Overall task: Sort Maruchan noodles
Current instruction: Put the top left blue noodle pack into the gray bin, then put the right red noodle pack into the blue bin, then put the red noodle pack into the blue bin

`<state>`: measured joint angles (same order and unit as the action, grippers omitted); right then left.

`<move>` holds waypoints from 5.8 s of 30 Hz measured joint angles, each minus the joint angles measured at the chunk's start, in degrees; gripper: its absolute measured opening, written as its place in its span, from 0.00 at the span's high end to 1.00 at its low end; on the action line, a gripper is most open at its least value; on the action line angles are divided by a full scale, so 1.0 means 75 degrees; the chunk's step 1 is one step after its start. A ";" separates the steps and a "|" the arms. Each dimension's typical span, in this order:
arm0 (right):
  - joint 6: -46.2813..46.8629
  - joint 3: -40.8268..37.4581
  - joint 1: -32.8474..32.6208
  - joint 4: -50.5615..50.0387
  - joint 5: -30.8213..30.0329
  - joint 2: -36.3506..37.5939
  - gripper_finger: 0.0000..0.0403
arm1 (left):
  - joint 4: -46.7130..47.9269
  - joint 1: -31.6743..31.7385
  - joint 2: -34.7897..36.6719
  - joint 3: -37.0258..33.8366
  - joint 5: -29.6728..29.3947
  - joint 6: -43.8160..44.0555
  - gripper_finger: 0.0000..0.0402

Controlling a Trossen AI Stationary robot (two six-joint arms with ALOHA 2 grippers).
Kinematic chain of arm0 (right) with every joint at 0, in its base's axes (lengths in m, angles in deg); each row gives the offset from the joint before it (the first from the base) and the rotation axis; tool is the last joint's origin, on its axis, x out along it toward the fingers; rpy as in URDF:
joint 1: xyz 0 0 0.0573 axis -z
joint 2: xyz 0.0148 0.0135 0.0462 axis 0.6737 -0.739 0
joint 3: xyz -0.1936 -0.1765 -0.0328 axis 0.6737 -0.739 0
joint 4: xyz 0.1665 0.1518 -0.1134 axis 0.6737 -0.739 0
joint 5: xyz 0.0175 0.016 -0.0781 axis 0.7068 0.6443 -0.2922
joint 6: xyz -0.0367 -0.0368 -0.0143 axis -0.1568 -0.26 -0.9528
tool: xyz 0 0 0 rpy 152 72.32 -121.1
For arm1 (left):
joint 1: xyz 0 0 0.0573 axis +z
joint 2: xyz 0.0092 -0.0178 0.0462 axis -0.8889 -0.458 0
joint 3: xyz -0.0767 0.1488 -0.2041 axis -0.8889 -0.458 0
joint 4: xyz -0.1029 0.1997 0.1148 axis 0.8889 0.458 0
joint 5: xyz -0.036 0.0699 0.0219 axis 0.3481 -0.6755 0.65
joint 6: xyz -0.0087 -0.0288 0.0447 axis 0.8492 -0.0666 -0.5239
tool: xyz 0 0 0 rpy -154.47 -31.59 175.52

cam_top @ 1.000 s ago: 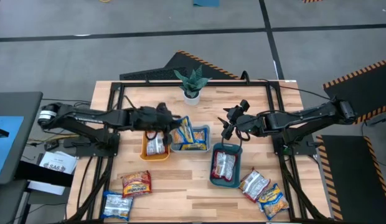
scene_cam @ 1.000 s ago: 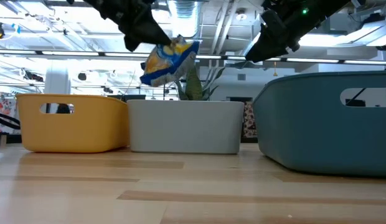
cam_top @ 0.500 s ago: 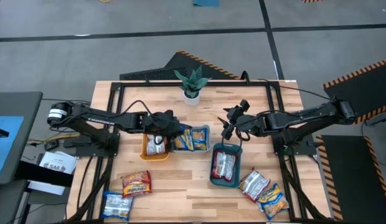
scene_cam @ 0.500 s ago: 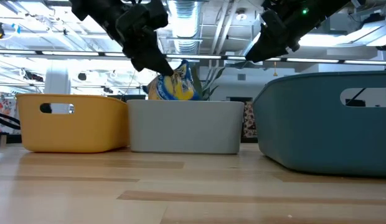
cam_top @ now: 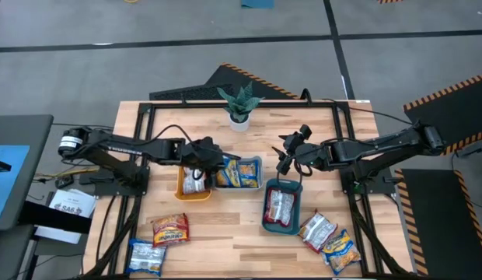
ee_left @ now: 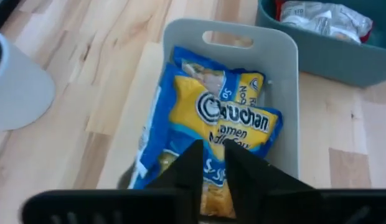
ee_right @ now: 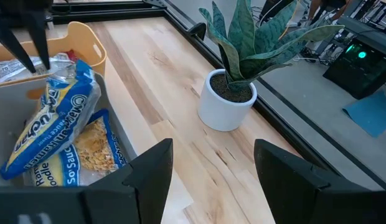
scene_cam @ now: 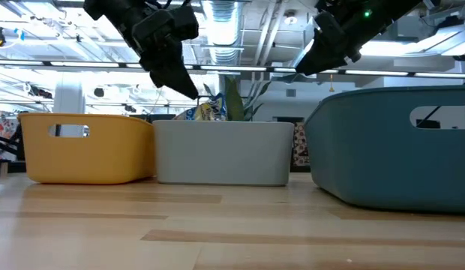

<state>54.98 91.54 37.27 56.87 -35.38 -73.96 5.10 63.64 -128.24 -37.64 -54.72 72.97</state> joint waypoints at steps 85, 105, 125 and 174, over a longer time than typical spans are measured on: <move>0.9310 -0.0539 -0.4631 -0.4205 0.6403 -0.0997 0.38 | -0.3512 -0.1944 0.5747 -0.4027 -0.1550 -0.0804 0.65; 0.7838 -0.0553 -0.4453 -0.4322 0.7028 -0.1525 0.96 | -0.3526 -0.1944 0.5747 -0.4027 -0.1596 -0.0898 0.65; 0.6515 0.1982 -0.3874 -0.6295 0.3883 0.0635 0.98 | -0.3563 -0.1944 0.5747 -0.4025 -0.1608 -0.1011 0.65; 0.4995 0.2177 -0.2297 -0.5165 0.2744 -0.1169 0.39 | -0.3490 -0.1945 0.5747 -0.4025 -0.1745 -0.1031 0.65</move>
<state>92.44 107.86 20.04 18.13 -14.80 -82.73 -21.08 49.06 -85.14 -67.83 -67.80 65.24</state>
